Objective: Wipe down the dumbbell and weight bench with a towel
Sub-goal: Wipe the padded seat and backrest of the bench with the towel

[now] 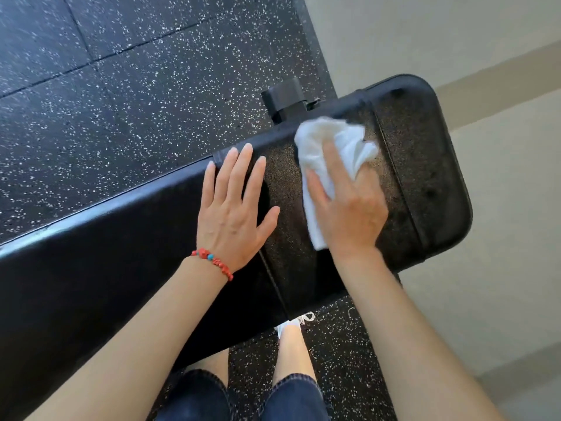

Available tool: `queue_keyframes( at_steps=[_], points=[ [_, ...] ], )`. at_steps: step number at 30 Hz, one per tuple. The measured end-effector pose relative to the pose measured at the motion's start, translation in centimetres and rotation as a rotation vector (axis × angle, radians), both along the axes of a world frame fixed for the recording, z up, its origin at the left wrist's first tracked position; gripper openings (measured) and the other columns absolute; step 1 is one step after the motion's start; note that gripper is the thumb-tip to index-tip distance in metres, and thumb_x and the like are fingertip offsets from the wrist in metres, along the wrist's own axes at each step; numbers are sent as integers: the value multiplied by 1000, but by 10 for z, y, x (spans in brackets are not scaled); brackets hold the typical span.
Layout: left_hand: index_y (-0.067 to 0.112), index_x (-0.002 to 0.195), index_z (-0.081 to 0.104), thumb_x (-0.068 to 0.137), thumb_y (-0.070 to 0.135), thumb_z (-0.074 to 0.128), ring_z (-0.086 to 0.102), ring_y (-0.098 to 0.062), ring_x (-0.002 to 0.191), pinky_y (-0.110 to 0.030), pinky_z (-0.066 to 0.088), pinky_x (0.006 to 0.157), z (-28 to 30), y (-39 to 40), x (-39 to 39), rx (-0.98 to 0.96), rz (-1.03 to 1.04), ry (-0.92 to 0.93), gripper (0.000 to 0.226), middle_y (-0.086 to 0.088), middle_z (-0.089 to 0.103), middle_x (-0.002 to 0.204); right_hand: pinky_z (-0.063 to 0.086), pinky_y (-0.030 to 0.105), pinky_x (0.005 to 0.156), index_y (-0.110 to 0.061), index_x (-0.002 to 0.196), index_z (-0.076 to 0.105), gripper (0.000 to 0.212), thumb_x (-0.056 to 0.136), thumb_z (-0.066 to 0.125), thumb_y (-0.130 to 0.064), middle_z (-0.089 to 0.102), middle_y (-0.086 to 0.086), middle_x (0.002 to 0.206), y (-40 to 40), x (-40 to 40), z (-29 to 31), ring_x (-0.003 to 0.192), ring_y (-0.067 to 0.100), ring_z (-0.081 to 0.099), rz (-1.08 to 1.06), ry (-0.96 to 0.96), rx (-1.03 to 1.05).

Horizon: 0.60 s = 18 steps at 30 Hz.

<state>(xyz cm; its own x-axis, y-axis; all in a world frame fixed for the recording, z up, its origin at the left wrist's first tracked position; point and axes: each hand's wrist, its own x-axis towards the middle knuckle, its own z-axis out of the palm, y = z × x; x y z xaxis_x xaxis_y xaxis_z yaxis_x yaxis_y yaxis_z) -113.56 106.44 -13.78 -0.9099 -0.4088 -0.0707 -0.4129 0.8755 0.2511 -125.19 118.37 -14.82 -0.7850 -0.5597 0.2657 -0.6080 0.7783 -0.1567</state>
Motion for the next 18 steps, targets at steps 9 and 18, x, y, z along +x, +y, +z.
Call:
queue_keyframes(
  at_steps=[9, 18],
  points=[
    [0, 138, 38, 88, 38, 40, 26, -37, 136, -50, 13, 112, -2, 2, 0, -7, 10, -8, 62, -23, 33, 146, 44, 32, 47, -17, 108, 69, 37, 85, 55, -42, 56, 15, 65, 24, 5, 7, 54, 28, 52, -27, -19, 22],
    [4, 138, 39, 87, 36, 43, 27, -37, 136, -51, 12, 112, 2, 32, -9, 2, -123, 24, 61, -21, 33, 146, 43, 34, 51, -22, 112, 67, 34, 85, 59, -42, 55, 15, 70, 44, 9, 4, 61, 30, 51, -295, -74, -63]
  ],
)
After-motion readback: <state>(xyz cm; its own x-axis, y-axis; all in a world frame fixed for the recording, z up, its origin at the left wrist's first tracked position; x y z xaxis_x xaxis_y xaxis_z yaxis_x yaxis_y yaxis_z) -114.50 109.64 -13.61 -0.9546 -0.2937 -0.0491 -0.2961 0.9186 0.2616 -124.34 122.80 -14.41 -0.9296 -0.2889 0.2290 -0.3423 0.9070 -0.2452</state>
